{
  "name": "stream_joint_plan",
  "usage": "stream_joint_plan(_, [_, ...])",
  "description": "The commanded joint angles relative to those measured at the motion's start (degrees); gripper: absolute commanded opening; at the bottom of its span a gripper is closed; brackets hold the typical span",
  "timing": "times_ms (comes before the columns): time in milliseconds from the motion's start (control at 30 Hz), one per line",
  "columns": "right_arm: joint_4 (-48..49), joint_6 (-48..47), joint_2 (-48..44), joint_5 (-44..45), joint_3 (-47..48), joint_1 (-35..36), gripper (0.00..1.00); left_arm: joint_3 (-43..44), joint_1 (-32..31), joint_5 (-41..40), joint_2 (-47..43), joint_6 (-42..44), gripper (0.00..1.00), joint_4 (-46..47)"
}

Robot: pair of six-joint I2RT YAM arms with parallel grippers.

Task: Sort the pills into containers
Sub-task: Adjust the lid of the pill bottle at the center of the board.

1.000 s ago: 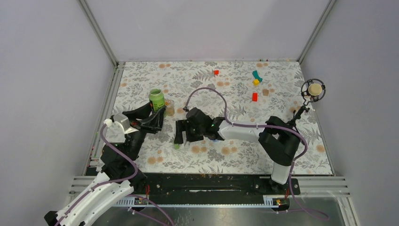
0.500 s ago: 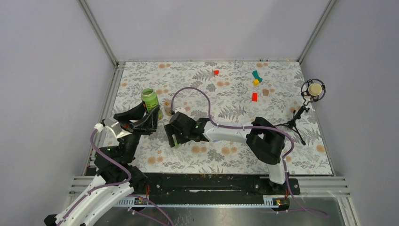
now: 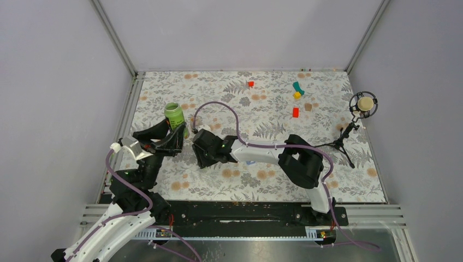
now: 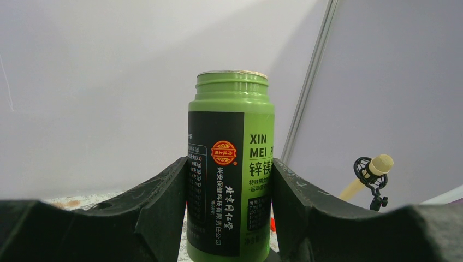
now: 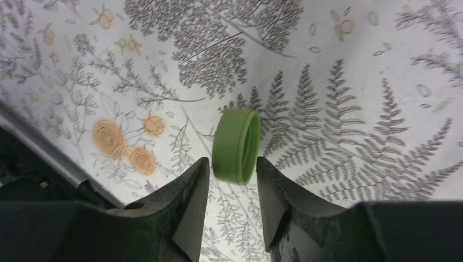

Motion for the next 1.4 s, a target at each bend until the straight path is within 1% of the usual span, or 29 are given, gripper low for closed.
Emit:
stream_joint_plan(0, [1.9, 1.7, 0.4, -4.5, 1.2, -1.1, 0.42, 2.9, 0.3, -0.8, -0.4, 0.8, 0.00, 1.9])
stream_joint_plan(33, [2.6, 2.2, 0.4, -6.2, 0.6, -1.5, 0.39, 2.9, 0.3, -0.8, -0.5, 0.8, 0.00, 1.9])
stream_joint_plan(167, [6.5, 4.1, 0.3, -12.0, -1.9, -4.2, 0.31, 2.9, 0.3, -0.9, -0.6, 0.8, 0.00, 1.6])
stream_joint_plan(333, [16.4, 8.8, 0.4, -21.7, -7.3, -8.5, 0.23, 3.1, 0.3, -1.0, -0.7, 0.9, 0.00, 1.2])
stream_joint_plan(467, [23.3, 12.3, 0.4, -26.7, -11.5, -11.0, 0.22, 3.2, 0.3, -1.1, -0.6, 1.1, 0.00, 0.9])
stream_joint_plan(633, [33.5, 17.9, 1.4, -32.6, -16.8, -13.6, 0.26, 3.2, 0.3, -1.1, -0.4, 1.1, 0.00, 0.9])
stream_joint_plan(733, [36.1, 19.4, 1.8, -33.7, -18.4, -14.2, 0.28, 3.3, 0.3, -1.1, -0.3, 1.2, 0.00, 0.7])
stream_joint_plan(867, [38.4, 20.7, 1.1, -32.8, -20.8, -14.8, 0.31, 3.4, 0.3, -1.1, -0.3, 1.2, 0.00, 0.5])
stream_joint_plan(1067, [41.9, 22.3, 0.7, -33.7, -22.3, -15.3, 0.32, 3.4, 0.3, -0.8, 0.1, 1.0, 0.00, 0.6])
stream_joint_plan(1200, [42.2, 22.3, 0.4, -34.1, -22.2, -15.3, 0.28, 3.5, 0.3, -0.9, -0.1, 1.0, 0.00, 0.5])
stream_joint_plan(1367, [44.7, 22.1, 0.3, -35.3, -23.8, -15.6, 0.16, 3.5, 0.3, -0.8, -0.3, 1.1, 0.00, 0.2])
